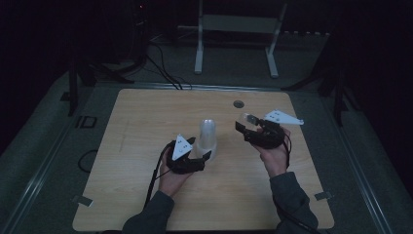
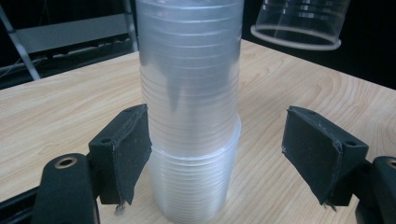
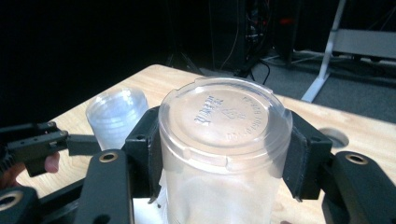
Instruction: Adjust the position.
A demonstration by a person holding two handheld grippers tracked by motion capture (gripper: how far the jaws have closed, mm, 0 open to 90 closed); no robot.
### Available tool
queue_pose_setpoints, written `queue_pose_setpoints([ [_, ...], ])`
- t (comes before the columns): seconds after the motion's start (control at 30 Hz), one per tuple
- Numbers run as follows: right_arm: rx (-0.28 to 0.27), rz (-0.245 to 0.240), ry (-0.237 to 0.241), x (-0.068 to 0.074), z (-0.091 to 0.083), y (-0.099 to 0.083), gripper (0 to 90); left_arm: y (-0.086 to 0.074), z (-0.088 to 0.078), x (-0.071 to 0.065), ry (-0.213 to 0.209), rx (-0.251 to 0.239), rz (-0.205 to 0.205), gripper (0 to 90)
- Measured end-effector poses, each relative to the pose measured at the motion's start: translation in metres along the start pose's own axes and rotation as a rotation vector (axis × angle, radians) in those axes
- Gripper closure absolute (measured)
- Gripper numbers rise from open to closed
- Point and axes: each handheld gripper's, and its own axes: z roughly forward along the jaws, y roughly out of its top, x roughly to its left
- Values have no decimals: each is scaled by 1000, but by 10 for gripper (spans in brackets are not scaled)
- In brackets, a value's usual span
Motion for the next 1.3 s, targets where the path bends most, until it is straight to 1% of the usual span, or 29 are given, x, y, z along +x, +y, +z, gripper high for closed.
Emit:
queue_pose_setpoints([
  [0.03, 3, 6, -2, 0, 0, -3, 405, 0, 0, 0, 0, 0, 0, 234],
  [0.07, 8, 18, -2, 0, 0, -9, 404, 0, 0, -3, -6, 1, 0, 234],
  [0.2, 12, 42, 3, 3, 0, -21, 403, 3, -1, -9, -18, -5, 8, 234],
  [0.5, 8, 105, 12, 9, 1, -44, 403, 9, -2, -25, -65, -22, 42, 235],
  [0.73, 8, 135, 18, 13, -1, -55, 402, 10, 3, -40, -106, -35, 78, 234],
  [0.87, 4, 146, 23, 15, -1, -59, 400, 8, 8, -48, -130, -25, 94, 234],
  [0.97, 0, 158, 31, 16, -2, -61, 400, 7, 12, -54, -136, -22, 108, 230],
  [1.0, 0, 158, 31, 16, -2, -61, 400, 7, 12, -54, -136, -22, 108, 222],
  [1.1, -3, 175, 41, 16, -3, -64, 400, 5, 17, -60, -130, -12, 131, 206],
  [1.23, -9, 212, 64, 15, -4, -68, 400, 2, 23, -64, -128, 5, 125, 182],
  [1.3, -10, 233, 79, 14, -4, -71, 400, 1, 25, -65, -128, 15, 132, 174],
])
